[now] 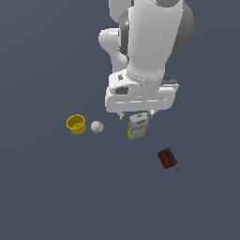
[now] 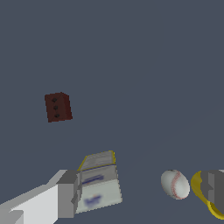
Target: Pick up a designated object from a clutter of objects.
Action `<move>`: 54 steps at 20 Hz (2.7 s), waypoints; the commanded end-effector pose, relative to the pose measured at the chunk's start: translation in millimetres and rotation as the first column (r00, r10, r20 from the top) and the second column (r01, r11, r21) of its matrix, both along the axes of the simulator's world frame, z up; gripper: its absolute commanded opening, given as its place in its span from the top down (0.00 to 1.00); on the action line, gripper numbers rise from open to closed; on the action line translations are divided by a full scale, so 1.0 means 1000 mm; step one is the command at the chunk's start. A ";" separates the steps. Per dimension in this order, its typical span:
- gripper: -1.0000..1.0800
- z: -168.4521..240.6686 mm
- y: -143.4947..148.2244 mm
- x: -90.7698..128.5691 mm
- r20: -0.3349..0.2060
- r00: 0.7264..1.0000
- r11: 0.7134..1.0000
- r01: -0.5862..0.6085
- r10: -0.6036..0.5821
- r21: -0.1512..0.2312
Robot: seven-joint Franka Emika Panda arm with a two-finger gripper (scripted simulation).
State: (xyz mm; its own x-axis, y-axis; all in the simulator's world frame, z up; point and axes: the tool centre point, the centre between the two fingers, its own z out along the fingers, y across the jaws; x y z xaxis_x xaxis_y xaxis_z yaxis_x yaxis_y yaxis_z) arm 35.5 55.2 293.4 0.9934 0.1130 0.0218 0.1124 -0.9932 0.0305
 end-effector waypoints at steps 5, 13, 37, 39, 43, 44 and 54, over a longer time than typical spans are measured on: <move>0.04 -0.051 0.043 0.025 -0.006 0.999 0.999 -0.047 0.047 -0.002; 0.04 -0.128 0.106 0.045 -0.015 0.994 0.994 -0.108 0.108 0.007; 0.04 -0.225 0.173 0.045 -0.026 0.986 0.986 -0.167 0.168 0.027; 0.04 -0.235 0.173 0.044 -0.026 0.986 0.986 -0.167 0.168 0.027; 0.04 -0.257 0.173 0.044 -0.026 0.985 0.986 -0.167 0.168 0.027; 0.04 -0.261 0.173 0.044 -0.026 0.985 0.986 -0.167 0.168 0.027; 1.00 -0.267 0.174 0.045 -0.025 0.985 0.985 -0.167 0.168 0.028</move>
